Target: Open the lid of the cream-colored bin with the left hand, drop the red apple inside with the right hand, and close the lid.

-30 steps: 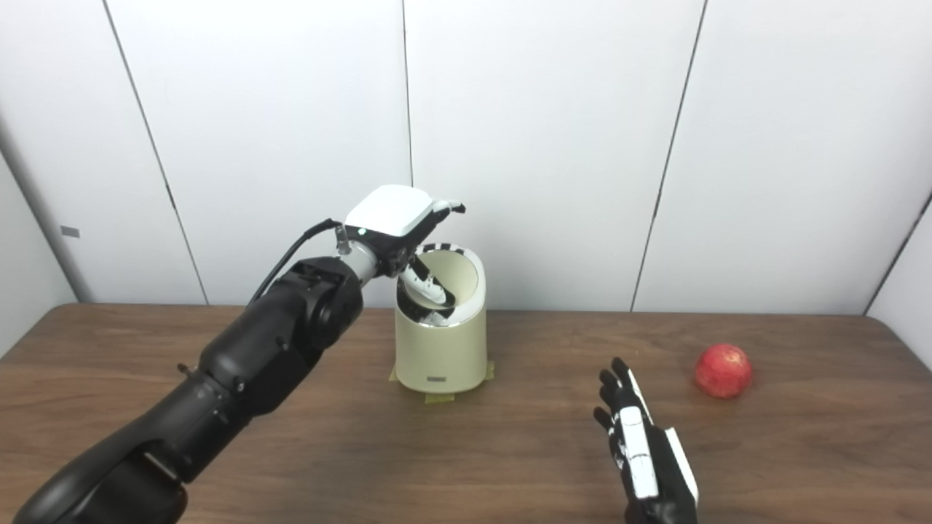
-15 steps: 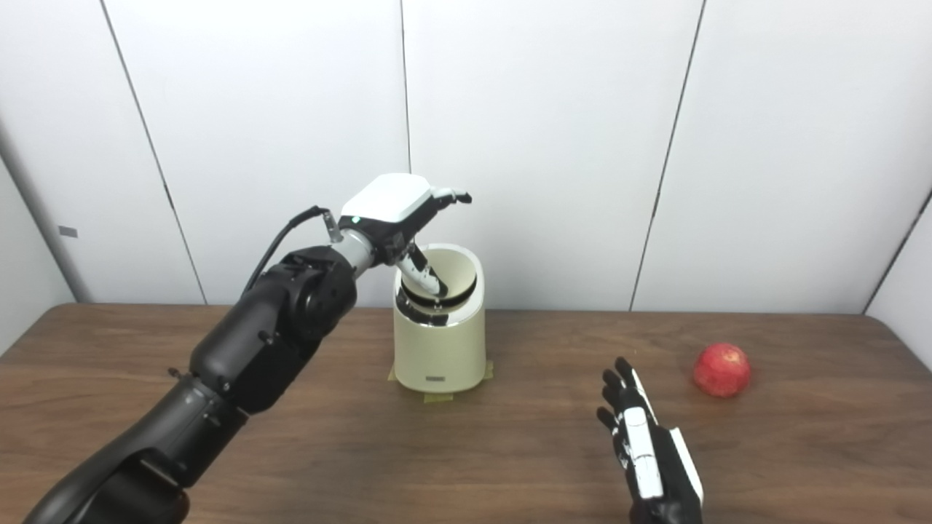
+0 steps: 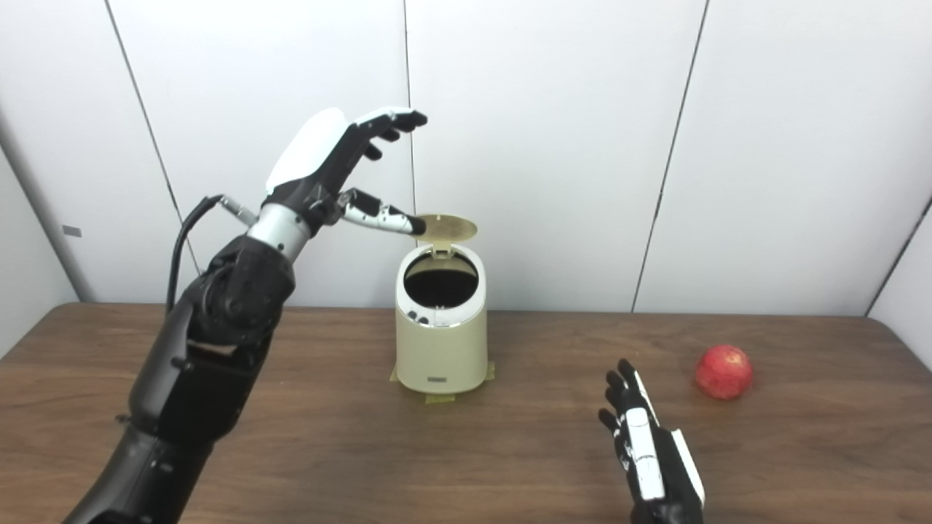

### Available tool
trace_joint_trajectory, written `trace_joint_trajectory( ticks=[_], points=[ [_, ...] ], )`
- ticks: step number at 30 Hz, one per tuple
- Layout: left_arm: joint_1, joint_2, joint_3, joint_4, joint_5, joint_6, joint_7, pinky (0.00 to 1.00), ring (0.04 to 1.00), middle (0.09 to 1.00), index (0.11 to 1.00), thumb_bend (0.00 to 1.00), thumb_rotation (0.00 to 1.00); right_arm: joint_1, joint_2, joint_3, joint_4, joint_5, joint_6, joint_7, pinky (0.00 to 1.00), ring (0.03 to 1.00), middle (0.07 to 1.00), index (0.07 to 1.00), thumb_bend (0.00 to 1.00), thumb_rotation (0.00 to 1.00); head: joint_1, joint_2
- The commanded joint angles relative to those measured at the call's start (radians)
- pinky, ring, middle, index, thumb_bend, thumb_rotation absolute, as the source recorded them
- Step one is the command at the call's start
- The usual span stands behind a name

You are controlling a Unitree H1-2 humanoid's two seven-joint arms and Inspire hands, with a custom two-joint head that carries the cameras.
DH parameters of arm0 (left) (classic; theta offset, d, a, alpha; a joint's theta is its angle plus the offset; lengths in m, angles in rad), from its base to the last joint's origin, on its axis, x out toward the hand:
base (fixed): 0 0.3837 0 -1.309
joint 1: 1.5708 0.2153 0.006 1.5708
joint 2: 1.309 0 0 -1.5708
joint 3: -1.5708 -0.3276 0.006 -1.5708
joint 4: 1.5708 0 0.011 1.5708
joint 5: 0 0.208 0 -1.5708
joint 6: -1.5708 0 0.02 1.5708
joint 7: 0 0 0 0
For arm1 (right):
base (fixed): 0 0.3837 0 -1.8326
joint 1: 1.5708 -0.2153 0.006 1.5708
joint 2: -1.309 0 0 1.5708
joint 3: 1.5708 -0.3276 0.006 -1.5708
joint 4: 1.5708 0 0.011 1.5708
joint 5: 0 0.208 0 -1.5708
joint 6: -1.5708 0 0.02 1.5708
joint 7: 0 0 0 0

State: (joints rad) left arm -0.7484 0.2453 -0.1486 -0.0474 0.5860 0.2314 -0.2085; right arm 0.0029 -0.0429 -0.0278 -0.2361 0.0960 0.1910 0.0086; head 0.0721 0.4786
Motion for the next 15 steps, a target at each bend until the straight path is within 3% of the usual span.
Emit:
trace_joint_trajectory(
  ticks=[1,5,8,12,15],
  points=[
    [0.018,0.009,0.028,-0.056,-0.019,0.018,0.015,0.73,0.82,0.834,0.821,0.81,0.07,-0.034,0.006,-0.003,-0.036,0.01,-0.026,0.006,0.93,0.968,0.964,0.98,0.62,0.97,0.0,0.002],
    [0.157,-0.023,0.08,-0.099,-0.064,-0.023,0.098,0.73,0.8,0.828,0.811,0.71,0.08,-0.031,0.01,-0.014,-0.045,0.055,-0.025,0.016,0.95,0.982,0.975,0.982,0.62,0.97,-0.004,0.003],
    [0.263,-0.048,0.115,-0.151,-0.121,-0.027,0.122,0.73,0.808,0.842,0.83,0.57,0.16,-0.033,0.007,-0.021,-0.048,0.076,-0.026,0.02,0.96,0.985,0.98,0.99,0.6,1.0,-0.008,0.008],
    [0.384,-0.091,0.167,-0.233,-0.235,0.035,0.103,0.76,0.828,0.866,0.899,0.44,0.32,-0.033,0.0,-0.03,-0.068,0.131,-0.005,0.036,0.96,0.992,0.988,0.978,0.61,1.0,-0.005,0.009],
    [0.457,-0.119,0.192,-0.285,-0.305,0.085,0.092,0.82,0.854,0.895,0.956,0.41,0.41,-0.034,0.0,-0.036,-0.079,0.153,0.009,0.038,0.95,0.99,0.986,0.965,0.6,1.0,-0.009,0.01]
  ],
)
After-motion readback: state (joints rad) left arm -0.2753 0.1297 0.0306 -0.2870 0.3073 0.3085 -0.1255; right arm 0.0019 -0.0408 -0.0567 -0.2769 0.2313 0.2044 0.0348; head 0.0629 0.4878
